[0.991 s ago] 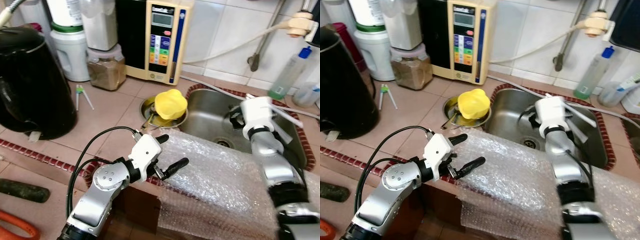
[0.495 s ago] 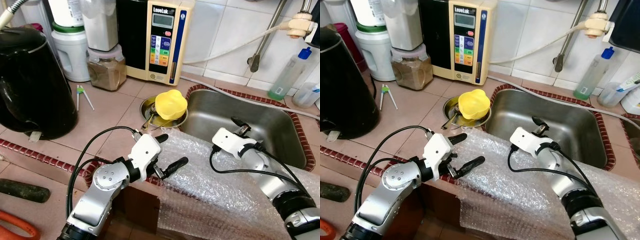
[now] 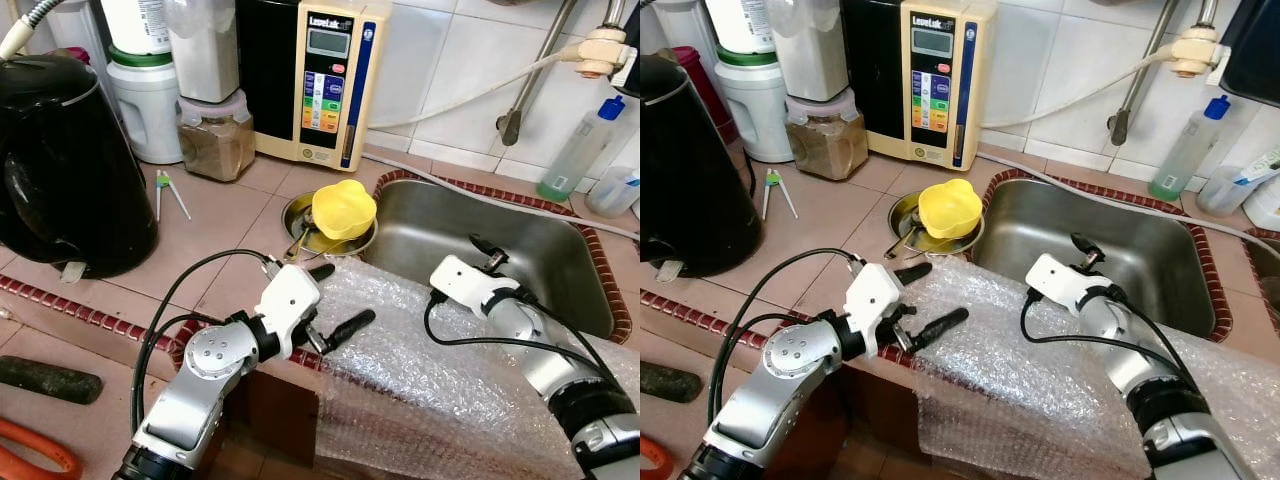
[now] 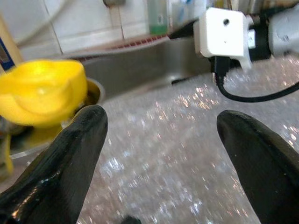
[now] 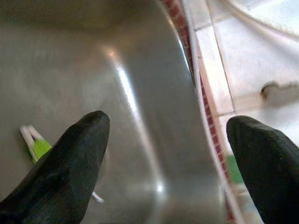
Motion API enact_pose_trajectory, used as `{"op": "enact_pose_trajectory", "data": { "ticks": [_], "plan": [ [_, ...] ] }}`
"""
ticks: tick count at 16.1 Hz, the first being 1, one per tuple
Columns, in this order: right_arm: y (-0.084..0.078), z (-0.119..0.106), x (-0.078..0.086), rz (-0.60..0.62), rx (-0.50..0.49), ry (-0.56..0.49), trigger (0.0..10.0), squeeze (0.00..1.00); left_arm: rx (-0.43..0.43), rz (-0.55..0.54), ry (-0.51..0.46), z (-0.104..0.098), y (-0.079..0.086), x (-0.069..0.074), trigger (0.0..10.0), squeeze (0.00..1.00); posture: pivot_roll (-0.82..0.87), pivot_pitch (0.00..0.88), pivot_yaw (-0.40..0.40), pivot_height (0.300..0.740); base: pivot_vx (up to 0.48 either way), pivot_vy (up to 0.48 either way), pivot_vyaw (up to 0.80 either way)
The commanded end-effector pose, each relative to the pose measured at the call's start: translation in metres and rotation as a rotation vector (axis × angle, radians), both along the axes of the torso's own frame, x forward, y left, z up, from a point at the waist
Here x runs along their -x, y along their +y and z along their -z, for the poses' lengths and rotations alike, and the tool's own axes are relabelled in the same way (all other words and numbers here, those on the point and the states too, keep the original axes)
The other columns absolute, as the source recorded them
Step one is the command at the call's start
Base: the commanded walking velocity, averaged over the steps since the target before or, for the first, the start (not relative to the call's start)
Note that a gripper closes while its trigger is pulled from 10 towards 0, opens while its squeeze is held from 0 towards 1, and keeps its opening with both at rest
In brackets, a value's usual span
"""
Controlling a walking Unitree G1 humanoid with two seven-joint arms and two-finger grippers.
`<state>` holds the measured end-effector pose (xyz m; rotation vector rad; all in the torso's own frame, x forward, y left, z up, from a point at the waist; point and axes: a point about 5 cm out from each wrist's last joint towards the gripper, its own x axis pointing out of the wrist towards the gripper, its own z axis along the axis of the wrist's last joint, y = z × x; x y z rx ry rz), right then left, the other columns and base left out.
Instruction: Kitchen organization
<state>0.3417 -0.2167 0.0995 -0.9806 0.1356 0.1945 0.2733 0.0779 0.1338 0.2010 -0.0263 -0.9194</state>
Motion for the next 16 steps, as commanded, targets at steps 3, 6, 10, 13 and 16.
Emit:
{"op": "enact_pose_trajectory", "data": {
  "ticks": [3, 6, 10, 13, 16],
  "plan": [
    [0.007, -0.019, 0.005, 0.024, -0.189, -0.158, 10.0, 0.00, 0.041, -0.034, -0.043, -0.009, 0.001, -0.006, 10.0, 0.00, 0.19, 0.000, -0.057, 0.740, 0.000, 0.000, 0.00],
    [0.012, -0.027, 0.013, 0.033, -0.228, -0.244, 10.0, 0.00, 0.084, -0.092, -0.076, -0.016, 0.005, -0.013, 10.0, 0.00, 0.19, 0.000, -0.061, 0.740, 0.000, 0.000, 0.00],
    [0.019, -0.048, 0.027, 0.069, -0.220, -0.424, 10.0, 0.00, 0.106, -0.258, -0.138, -0.024, 0.018, -0.032, 10.0, 0.00, 0.17, 0.000, -0.058, 0.740, 0.000, 0.000, 0.00],
    [0.039, -0.057, 0.044, -0.010, -0.388, -0.452, 10.0, 0.00, 0.120, -0.430, -0.145, -0.020, 0.034, -0.043, 10.0, 0.00, 0.17, 0.000, -0.059, 0.740, 0.000, 0.000, 0.00],
    [0.065, -0.061, 0.065, -0.096, -0.568, -0.389, 10.0, 0.00, 0.171, -0.575, -0.120, -0.015, 0.046, -0.052, 10.0, 0.00, 0.15, 0.000, -0.062, 0.740, 0.000, 0.000, 0.00]
  ]
}}
